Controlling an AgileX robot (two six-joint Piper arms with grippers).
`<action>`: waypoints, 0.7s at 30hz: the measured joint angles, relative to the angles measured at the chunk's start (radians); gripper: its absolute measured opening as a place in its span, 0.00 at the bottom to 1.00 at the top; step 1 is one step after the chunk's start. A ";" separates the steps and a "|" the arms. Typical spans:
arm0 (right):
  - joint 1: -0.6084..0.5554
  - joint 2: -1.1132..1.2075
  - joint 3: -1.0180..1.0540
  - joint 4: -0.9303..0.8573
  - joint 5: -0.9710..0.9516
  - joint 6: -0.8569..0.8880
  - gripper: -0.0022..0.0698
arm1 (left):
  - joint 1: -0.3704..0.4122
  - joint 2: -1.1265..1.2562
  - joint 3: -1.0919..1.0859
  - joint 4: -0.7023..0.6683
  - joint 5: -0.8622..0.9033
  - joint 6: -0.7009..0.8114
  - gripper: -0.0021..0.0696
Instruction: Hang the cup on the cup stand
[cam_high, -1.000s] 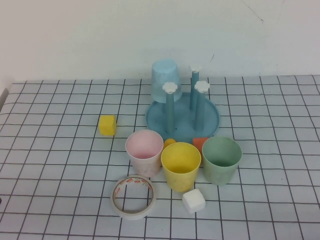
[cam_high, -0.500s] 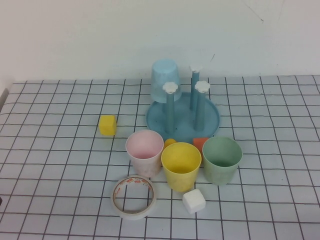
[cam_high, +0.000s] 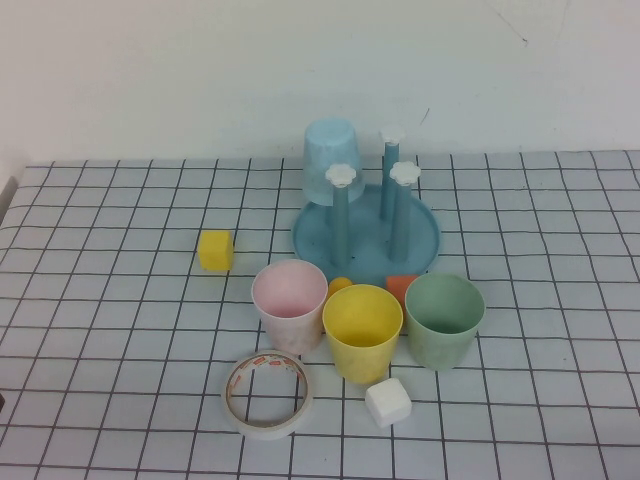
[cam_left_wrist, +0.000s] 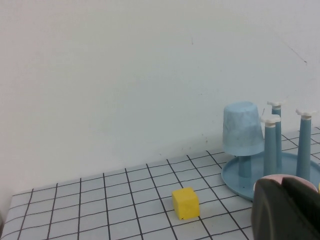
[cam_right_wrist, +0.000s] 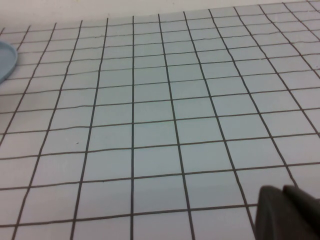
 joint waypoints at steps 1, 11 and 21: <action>0.000 0.000 0.000 0.000 0.000 0.000 0.03 | 0.000 0.000 0.000 0.000 0.000 0.000 0.03; 0.000 0.000 0.000 0.000 0.000 0.000 0.03 | 0.000 0.000 0.000 0.000 0.000 0.000 0.03; 0.000 0.000 0.000 0.000 -0.001 0.000 0.03 | 0.000 0.000 0.000 0.000 0.018 -0.002 0.03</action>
